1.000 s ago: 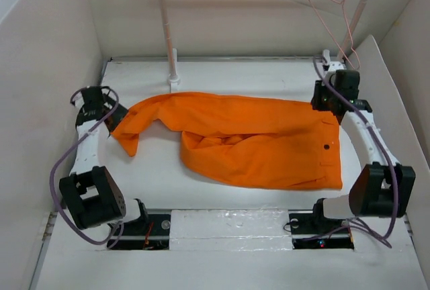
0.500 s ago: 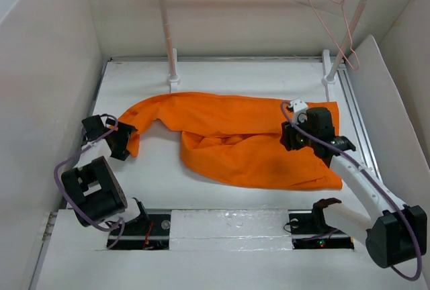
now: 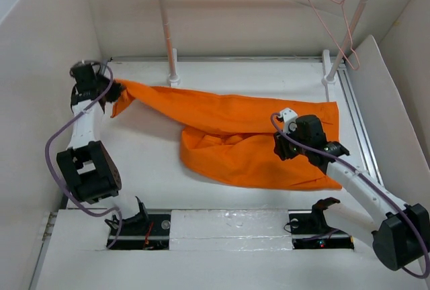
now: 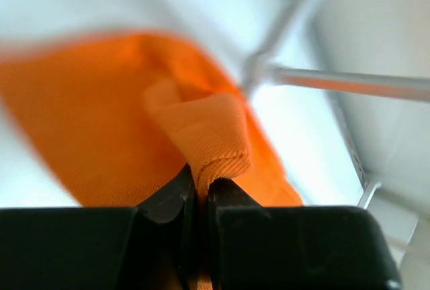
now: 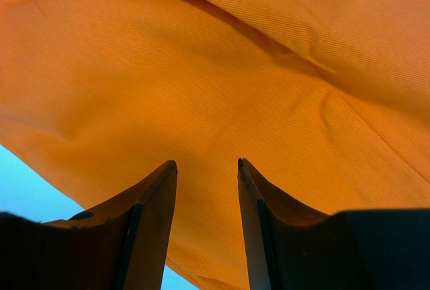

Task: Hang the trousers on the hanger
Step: Flatten out the trousers at the center of the board.

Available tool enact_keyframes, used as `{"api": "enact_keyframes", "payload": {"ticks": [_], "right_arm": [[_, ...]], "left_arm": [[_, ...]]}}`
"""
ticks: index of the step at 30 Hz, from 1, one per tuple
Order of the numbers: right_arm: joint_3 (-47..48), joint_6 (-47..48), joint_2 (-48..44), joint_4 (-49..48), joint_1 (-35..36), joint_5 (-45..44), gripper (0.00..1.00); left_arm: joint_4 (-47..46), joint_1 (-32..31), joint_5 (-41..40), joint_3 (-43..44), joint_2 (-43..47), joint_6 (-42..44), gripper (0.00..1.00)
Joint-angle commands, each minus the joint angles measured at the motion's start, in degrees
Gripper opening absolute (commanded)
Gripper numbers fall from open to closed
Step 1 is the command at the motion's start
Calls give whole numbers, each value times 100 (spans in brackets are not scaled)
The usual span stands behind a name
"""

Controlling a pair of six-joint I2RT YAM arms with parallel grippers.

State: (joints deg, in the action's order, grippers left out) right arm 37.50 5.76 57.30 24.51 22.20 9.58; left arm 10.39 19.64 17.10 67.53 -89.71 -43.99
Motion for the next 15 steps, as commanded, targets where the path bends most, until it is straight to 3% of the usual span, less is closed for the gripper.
{"api": "enact_keyframes", "payload": {"ticks": [1, 3, 4, 5, 7, 8, 9, 13, 15], "right_arm": [[241, -74, -157, -131, -5, -167, 47], [171, -128, -184, -227, -110, -185, 47], [170, -162, -175, -202, -110, -228, 47], [162, -163, -166, -114, -171, -255, 47], [135, -119, -175, -87, -303, -325, 47], [135, -93, -175, -26, -373, -343, 47], [153, -58, -175, 1, -461, -326, 47], [442, 275, -114, 246, -987, -220, 48], [548, 408, -61, 457, -1164, -115, 51]], "left_arm": [[305, -345, -163, 1200, 533, 1083, 0], [620, -495, -530, 1342, 717, 1523, 0], [657, -566, -1168, 1168, 857, 1733, 0], [631, -566, -1435, 870, 1007, 1753, 21], [587, -296, -2278, -184, 1447, 1448, 43], [569, -129, -2299, -535, 1509, 1332, 59], [508, 56, -2290, -1087, 1527, 1236, 65], [647, 952, -2010, -1567, 1124, 831, 87], [579, 1217, -1360, -1628, 1035, 839, 89]]}}
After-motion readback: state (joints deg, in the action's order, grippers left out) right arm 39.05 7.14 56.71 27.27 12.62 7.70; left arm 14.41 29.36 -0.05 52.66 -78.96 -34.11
